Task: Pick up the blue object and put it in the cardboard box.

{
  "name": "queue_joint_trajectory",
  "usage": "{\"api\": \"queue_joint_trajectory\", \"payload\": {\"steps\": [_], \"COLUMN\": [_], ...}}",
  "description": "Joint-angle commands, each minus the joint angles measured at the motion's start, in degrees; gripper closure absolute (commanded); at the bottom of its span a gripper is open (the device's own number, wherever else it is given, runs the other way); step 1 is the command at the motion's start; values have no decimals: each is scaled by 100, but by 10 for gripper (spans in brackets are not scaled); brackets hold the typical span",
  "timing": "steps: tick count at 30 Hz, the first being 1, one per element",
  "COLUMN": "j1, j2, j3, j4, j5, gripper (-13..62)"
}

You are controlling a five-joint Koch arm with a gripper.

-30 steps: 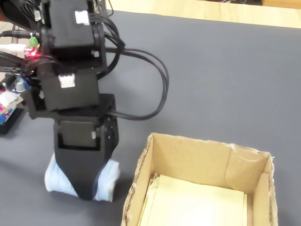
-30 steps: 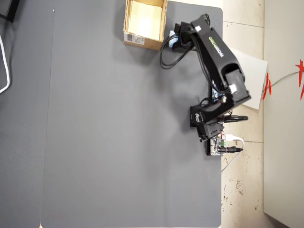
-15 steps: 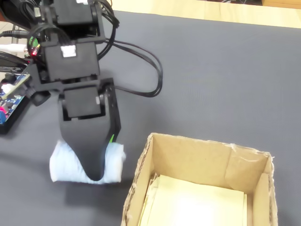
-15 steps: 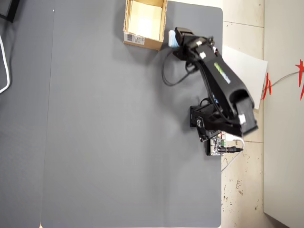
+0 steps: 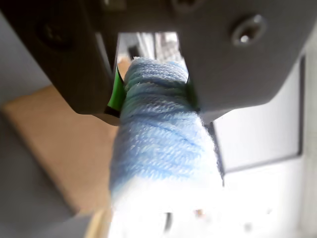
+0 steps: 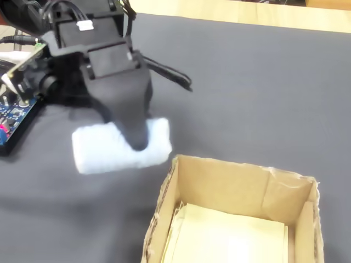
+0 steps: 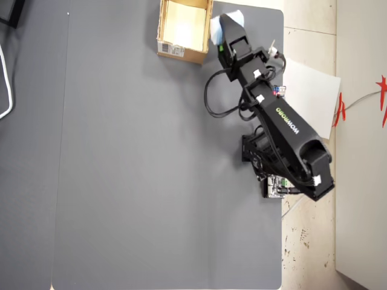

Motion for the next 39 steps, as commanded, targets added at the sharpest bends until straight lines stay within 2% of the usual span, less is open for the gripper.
{"api": "queue_joint_trajectory", "payload": {"steps": [1, 3, 4, 6, 10, 14, 17, 20, 29, 39], "j1": [-123, -396, -1081, -1318, -1371, -1327, -1318, -1318, -1354, -2531], "j2": [176, 167, 97, -35, -255, -439, -519, -598, -624, 492], "j3": [-483, -668, -879, -1037, -1292, -1371, -1556, -1591, -1652, -624], "j4": [-835, -844, -686, -387, 343, 501, 791, 844, 844, 844], "j5": [316, 325, 483, 483, 475, 475, 483, 483, 510, 580], "gripper": [464, 464, 409, 396, 325, 304, 233, 194, 186, 185]}}
